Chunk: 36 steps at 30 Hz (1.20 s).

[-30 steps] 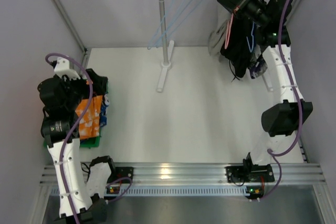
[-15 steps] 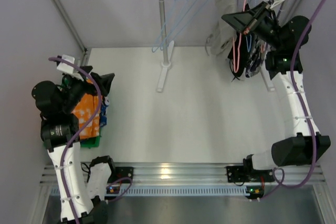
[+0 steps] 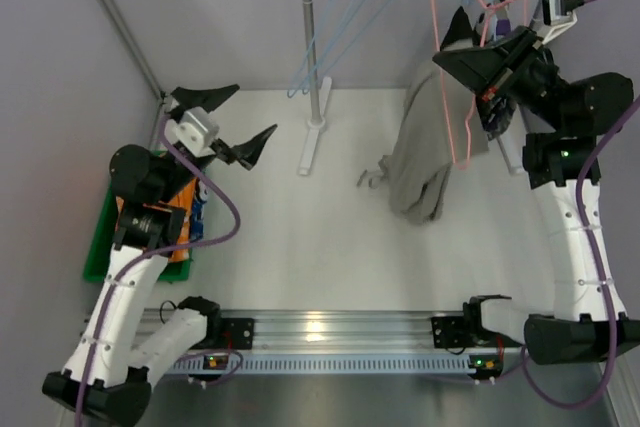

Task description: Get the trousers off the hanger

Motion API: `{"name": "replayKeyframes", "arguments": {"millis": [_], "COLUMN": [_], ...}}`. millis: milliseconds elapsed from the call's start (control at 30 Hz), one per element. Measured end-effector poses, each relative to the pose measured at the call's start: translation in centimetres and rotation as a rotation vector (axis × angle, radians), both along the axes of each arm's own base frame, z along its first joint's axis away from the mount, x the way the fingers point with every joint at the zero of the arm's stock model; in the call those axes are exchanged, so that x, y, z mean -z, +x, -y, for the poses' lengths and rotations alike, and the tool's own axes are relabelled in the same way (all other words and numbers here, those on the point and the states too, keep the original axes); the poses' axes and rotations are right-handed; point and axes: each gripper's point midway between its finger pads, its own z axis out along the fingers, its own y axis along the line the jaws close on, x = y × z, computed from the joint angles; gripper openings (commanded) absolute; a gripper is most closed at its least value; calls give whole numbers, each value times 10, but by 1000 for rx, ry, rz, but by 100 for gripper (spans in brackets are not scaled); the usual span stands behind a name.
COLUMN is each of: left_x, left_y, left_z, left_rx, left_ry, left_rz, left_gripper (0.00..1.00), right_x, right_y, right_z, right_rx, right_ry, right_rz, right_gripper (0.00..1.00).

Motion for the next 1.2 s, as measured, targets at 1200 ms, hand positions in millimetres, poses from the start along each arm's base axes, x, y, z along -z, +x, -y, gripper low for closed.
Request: {"name": "replayKeyframes", "arguments": {"millis": [1200], "left_x": [311], "left_y": [-8], "left_z": [273], "left_rx": [331], "left_ry": [684], "left_rz": [-762], "left_gripper": [99], "right_x": [75], "right_y": [-58], "right_z": [25], "right_rx": [283], "right_ry": [-251], "right_rz": [91], "right_gripper": [0]}}
